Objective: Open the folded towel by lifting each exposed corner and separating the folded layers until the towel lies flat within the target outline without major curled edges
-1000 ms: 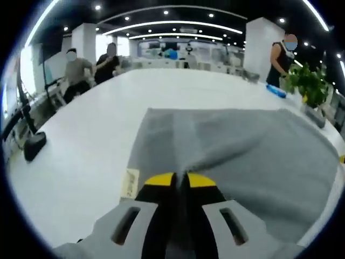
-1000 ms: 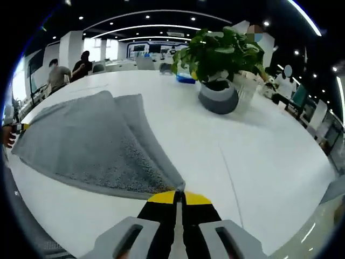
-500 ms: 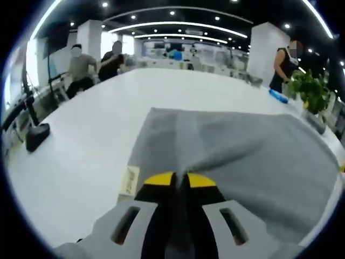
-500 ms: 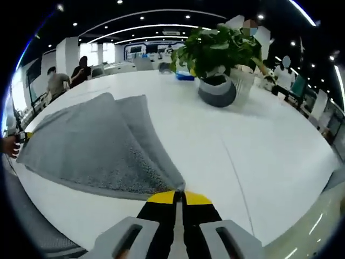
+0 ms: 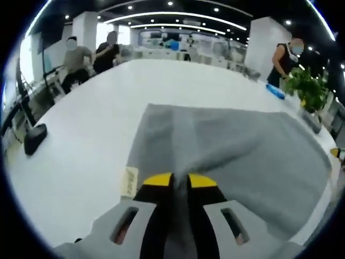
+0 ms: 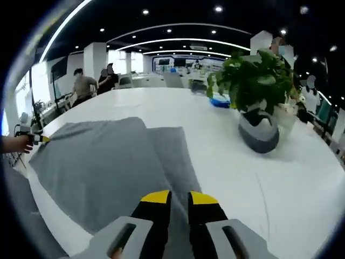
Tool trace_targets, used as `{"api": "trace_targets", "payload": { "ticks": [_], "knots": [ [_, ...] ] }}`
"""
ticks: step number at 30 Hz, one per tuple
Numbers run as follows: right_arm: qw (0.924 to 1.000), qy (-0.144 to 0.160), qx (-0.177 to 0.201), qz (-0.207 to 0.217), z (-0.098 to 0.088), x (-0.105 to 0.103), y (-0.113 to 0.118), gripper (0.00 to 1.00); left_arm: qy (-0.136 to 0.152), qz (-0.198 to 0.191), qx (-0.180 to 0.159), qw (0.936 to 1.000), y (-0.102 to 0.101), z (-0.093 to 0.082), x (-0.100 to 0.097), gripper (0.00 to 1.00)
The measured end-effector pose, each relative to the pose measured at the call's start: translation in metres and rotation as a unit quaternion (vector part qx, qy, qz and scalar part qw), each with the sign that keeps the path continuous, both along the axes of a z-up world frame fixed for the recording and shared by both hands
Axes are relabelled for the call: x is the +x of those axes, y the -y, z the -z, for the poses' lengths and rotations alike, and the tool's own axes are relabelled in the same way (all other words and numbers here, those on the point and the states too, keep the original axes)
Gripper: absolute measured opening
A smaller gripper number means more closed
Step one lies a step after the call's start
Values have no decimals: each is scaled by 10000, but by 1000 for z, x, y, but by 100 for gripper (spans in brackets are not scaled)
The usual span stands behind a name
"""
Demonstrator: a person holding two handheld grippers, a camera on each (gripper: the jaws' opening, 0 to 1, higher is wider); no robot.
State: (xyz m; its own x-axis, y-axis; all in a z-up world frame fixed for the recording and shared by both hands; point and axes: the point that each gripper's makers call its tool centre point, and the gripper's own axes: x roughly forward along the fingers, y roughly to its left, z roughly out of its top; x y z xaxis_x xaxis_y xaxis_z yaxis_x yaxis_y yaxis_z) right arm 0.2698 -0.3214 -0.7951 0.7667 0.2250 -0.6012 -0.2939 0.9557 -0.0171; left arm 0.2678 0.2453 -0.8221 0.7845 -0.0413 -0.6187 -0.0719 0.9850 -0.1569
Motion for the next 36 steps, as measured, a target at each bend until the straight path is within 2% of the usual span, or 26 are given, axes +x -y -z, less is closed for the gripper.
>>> {"api": "trace_targets", "payload": {
  "ticks": [4,8,10,11,14,17,18,22,25,28,32,36],
  "knots": [
    [9991,-147,12,-387,9,24,-30,14,111,34,-101,9999,1,3,-2,11],
    [9988,-121,229,-413,5,49,-43,13,125,49,-203,9997,0,4,-2,10],
    [9988,-93,288,-390,3,61,-45,12,123,168,-42,9998,-1,5,-2,9],
    [9988,-86,286,-379,3,69,-46,12,122,312,207,9992,-2,6,-1,8],
    [9993,-11,123,-349,8,87,-44,11,152,589,624,9962,1,6,-1,8],
    [9992,-207,-77,-331,23,95,-42,9,169,471,522,9974,1,6,-3,8],
    [9984,-390,-221,-345,32,96,-39,8,187,467,484,9976,0,6,-3,8],
    [9975,-465,-384,-375,42,101,-40,6,159,536,416,9976,0,6,-2,8],
    [9979,-384,-410,-328,41,109,-35,6,63,621,391,9973,2,6,-1,8],
    [9968,-309,-626,-386,40,116,-31,3,28,670,400,9969,3,6,3,8],
    [9947,-265,-892,-432,39,121,-28,1,77,625,383,9973,4,6,12,8],
    [9950,-211,-936,-264,38,131,-17,0,122,597,401,9973,5,6,25,8]
  ]
}}
